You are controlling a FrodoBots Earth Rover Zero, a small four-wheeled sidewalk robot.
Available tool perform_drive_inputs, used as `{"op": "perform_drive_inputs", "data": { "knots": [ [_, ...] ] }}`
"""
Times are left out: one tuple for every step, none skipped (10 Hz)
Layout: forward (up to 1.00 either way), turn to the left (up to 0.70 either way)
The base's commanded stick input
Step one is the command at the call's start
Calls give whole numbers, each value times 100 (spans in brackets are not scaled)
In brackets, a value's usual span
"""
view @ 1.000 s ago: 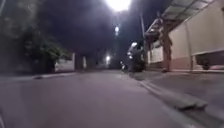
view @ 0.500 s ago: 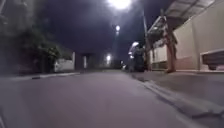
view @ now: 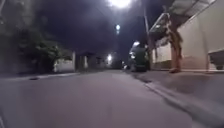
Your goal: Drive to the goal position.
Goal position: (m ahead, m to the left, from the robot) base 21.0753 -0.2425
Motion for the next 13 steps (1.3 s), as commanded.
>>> {"op": "perform_drive_inputs", "data": {
  "knots": [
    [70, 0],
    [70, 0],
    [70, 0],
    [70, 0],
    [70, 0],
    [70, 0],
    [70, 0],
    [70, 0],
    [70, 0],
    [70, -6],
    [70, -22],
    [70, -27],
    [70, -32]
  ]
}}
